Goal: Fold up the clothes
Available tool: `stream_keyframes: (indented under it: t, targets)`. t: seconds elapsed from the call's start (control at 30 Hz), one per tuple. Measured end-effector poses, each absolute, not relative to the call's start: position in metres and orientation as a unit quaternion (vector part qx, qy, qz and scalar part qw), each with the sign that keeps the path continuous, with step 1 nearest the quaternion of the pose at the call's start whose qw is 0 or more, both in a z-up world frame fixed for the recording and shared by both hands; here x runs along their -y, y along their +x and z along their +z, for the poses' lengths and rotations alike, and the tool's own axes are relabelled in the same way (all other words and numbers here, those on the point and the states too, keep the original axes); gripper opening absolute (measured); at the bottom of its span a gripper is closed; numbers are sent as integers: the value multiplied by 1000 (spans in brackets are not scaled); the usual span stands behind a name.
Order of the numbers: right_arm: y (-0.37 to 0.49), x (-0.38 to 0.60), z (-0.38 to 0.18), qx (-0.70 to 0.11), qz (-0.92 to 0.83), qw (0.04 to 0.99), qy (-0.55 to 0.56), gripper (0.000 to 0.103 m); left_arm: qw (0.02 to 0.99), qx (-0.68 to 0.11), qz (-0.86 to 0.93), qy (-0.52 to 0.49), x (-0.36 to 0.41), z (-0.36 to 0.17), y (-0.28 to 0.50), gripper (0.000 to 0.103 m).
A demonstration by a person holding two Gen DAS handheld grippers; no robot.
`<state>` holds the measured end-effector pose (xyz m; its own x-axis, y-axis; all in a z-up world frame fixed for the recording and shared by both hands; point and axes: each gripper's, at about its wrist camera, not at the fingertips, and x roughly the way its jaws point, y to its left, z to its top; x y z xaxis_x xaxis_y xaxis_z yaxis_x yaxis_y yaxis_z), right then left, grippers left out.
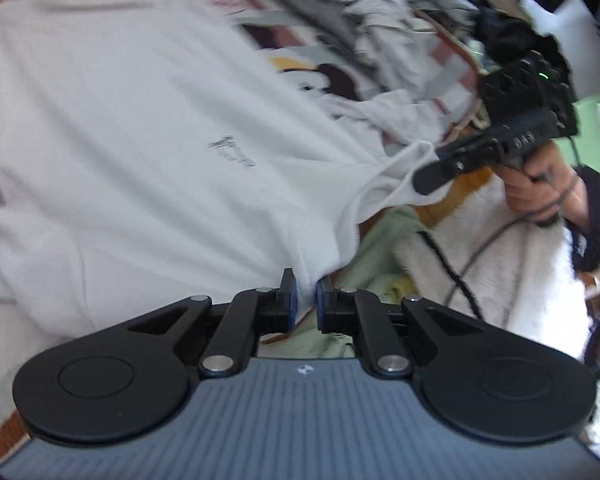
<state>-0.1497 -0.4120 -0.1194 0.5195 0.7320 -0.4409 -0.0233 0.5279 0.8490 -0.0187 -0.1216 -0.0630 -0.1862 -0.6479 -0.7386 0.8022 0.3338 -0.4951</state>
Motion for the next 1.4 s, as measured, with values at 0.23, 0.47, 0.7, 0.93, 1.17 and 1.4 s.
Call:
stream_keyframes:
  t: [0.23, 0.47, 0.7, 0.93, 1.17, 1.4]
  targets:
    - [-130, 365, -141, -568, 244, 732, 288, 11, 569, -578, -583, 36, 118, -87, -5, 9]
    - [-115, 344, -135, -600, 213, 725, 262, 16, 560, -632, -533, 52, 128, -100, 9, 26]
    - [-85, 393, -49, -479, 241, 783, 316, 50, 616, -551, -562, 37, 117, -29, 63, 63]
    - [23, 474, -68, -440, 119, 823, 338, 50, 742, -501, -440, 70, 131, -29, 173, 72]
    - [150, 545, -123, -450, 6, 804, 389, 39, 785, -518, -341, -12, 150, -78, 291, 71]
    - [211, 566, -158, -468, -131, 830, 274, 40, 846, -476, -238, 19, 175, -110, 335, 71]
